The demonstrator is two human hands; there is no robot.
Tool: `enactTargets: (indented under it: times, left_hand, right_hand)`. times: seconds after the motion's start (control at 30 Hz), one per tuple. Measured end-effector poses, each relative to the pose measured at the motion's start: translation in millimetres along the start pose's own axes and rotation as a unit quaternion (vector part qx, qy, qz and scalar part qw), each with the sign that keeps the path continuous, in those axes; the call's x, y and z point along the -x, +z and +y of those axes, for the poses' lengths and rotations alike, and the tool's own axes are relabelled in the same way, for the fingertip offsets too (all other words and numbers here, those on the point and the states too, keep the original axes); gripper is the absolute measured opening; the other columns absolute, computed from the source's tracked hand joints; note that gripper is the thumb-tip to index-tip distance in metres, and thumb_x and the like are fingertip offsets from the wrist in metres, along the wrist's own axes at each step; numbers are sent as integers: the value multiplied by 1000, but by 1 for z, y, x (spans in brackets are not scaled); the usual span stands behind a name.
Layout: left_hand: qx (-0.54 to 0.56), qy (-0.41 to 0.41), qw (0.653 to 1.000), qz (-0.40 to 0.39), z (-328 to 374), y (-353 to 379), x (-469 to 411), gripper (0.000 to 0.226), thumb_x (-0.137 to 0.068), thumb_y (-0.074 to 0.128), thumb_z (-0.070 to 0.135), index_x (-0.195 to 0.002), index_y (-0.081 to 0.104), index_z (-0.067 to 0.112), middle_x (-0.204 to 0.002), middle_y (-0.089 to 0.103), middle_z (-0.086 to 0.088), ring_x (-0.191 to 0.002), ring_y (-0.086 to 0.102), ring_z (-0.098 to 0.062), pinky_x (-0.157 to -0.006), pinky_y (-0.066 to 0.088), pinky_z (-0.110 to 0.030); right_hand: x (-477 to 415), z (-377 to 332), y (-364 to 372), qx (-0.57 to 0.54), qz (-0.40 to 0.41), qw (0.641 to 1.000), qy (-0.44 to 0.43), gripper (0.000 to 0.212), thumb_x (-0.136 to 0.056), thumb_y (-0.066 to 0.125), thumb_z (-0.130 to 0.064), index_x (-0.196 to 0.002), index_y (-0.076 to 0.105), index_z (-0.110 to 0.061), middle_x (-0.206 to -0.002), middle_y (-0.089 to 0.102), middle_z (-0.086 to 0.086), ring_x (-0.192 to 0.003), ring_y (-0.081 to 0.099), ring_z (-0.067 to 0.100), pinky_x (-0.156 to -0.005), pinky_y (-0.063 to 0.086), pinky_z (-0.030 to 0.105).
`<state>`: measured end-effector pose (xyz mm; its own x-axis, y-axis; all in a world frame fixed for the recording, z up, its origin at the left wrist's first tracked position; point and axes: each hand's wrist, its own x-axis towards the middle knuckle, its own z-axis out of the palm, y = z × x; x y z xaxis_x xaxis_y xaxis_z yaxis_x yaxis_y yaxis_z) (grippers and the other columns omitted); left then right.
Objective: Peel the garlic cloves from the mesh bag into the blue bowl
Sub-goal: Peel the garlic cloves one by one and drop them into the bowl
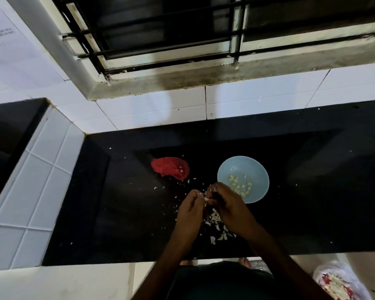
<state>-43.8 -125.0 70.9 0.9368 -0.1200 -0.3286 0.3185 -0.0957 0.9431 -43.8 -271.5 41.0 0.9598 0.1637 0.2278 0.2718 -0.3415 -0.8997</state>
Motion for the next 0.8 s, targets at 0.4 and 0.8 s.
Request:
enactTargets:
  times: [0.4,0.8]
  left_hand:
    - [-93,99,990,23,-1,-9,-2,22,-106,52,32,-98,70,23,-89,71,2,-78,68,-9,-72,52,-22]
    - [41,104,993,44,2,-15,-9,14,-83,79,7,-98,79,7,-102,75,-14,-94,73,-34,-87,60,-48]
  right_hand:
    - [-5,-15,-2,-161,87,977,108,24,-102,54,-32,-97,61,-11,-84,61,6,-81,61,32,-78,50,50]
    - [-9,-15,-1,-234,67,960,135,34,-94,64,-34,-86,63,-2,-81,64,17,-74,64,24,-70,52,35]
